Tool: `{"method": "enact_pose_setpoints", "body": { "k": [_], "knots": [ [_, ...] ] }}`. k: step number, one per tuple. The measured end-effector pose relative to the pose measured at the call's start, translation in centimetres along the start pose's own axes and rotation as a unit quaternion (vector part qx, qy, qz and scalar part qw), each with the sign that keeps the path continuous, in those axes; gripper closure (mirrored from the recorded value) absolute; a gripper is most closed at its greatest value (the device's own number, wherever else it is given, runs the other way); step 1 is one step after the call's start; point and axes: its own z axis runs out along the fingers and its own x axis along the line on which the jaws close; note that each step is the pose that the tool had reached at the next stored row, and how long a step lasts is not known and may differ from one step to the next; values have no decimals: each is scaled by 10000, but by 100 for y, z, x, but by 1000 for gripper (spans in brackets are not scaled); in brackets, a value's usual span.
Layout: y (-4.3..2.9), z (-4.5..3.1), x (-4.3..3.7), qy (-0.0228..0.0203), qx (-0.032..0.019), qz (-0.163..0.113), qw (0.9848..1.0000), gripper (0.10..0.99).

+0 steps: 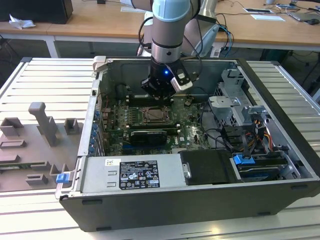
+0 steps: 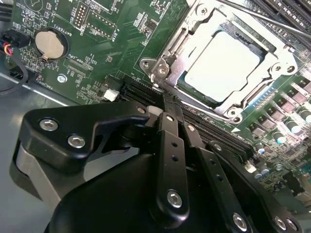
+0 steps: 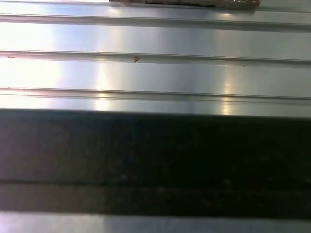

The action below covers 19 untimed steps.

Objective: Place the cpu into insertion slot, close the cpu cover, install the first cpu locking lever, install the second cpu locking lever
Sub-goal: 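Install the first cpu locking lever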

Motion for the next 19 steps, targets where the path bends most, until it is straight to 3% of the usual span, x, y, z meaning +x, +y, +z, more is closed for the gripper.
{"method": "enact_pose_setpoints", "body": {
  "k": [10,19],
  "knots": [
    [0,7,-1,-1,12,1,10000,980],
    [-2,19,-1,2,60,4,10000,980]
  ]
}}
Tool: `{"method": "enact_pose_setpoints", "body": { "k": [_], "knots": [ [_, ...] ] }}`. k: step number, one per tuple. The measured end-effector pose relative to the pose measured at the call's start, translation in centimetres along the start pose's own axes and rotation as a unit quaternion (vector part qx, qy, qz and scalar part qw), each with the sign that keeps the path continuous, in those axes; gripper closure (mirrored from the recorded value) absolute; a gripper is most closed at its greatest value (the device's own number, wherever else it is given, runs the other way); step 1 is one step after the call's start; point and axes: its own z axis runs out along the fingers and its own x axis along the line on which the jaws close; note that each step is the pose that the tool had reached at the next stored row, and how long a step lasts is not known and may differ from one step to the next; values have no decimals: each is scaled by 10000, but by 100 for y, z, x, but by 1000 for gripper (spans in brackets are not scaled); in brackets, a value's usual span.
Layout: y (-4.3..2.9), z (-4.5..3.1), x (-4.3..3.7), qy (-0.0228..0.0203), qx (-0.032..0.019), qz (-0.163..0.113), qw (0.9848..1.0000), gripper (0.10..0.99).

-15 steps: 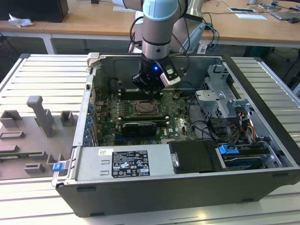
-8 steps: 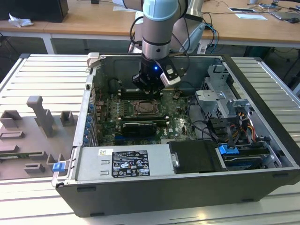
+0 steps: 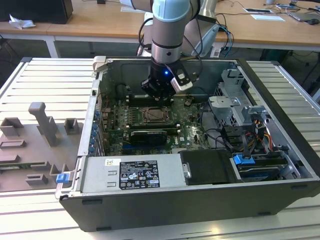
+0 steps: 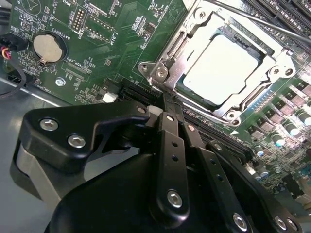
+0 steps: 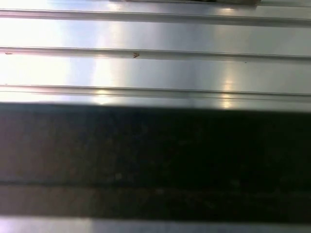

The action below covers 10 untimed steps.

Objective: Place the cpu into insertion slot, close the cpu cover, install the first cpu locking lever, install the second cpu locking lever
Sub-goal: 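Install the first cpu locking lever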

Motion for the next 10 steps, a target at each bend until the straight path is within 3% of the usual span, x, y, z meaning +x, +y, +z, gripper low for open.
{"method": "enact_pose_setpoints", "body": {
  "k": [6,8,10],
  "knots": [
    [0,15,0,-1,-3,1,10000,980],
    [0,15,0,-2,-75,1,10000,980],
    [0,9,0,-3,-80,2,10000,980]
  ]
}}
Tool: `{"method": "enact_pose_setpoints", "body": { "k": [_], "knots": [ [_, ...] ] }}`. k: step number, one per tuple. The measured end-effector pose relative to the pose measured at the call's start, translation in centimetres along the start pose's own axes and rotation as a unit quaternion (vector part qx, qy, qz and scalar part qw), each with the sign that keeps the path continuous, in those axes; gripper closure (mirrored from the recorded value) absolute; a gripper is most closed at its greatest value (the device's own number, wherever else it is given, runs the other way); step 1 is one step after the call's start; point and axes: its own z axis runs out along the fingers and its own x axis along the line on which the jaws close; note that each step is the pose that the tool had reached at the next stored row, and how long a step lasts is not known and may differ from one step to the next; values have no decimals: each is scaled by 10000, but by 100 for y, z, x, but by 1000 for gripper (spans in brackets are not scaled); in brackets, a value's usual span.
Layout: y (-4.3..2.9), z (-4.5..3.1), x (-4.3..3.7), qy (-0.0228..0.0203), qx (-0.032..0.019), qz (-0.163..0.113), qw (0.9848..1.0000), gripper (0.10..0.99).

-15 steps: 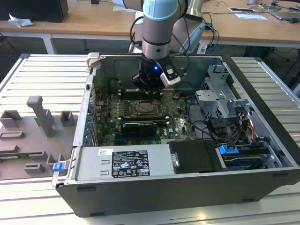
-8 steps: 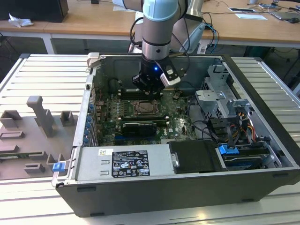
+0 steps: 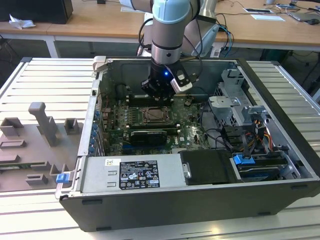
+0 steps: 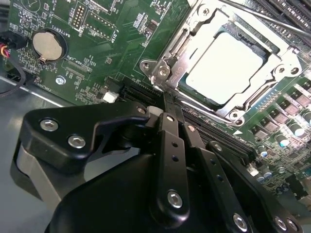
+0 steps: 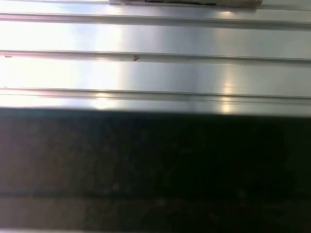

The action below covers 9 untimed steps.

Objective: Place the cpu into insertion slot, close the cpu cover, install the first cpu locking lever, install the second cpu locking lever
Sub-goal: 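Install the first cpu locking lever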

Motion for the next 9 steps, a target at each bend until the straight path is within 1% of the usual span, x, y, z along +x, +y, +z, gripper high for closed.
{"method": "enact_pose_setpoints", "body": {
  "k": [2,4,5,9],
  "knots": [
    [3,-38,-1,1,0,-1,10000,980],
    [9,-106,-1,0,0,-1,10000,980],
    [10,-122,-1,1,1,-1,10000,980],
    [-13,-127,-1,1,1,-1,10000,980]
  ]
}}
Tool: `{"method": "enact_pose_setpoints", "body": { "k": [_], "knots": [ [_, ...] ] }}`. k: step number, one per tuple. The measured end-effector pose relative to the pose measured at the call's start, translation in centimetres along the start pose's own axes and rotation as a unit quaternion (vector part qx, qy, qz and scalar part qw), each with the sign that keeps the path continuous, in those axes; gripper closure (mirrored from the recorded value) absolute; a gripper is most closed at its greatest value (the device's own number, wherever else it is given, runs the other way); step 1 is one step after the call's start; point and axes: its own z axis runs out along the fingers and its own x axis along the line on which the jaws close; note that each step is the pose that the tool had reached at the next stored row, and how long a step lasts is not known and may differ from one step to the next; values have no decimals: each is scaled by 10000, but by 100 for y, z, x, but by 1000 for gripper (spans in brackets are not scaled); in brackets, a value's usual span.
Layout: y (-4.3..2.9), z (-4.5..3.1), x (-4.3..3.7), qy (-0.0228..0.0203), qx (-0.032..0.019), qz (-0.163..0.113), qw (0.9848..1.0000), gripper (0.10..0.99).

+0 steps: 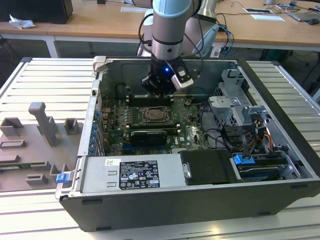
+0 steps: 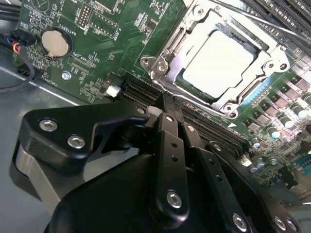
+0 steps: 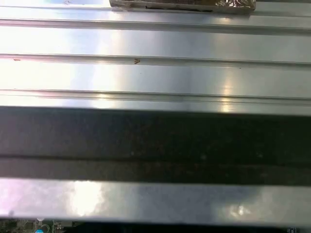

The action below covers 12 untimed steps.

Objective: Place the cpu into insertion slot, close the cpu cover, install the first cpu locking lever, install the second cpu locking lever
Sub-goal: 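Install the first cpu locking lever, then install the second cpu locking lever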

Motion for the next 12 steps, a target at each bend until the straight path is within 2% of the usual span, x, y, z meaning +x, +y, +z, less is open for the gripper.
{"method": "enact_pose_setpoints", "body": {
  "k": [12],
  "knots": [
    [-83,-7,2,0,0,0,10000,980]
  ]
}}
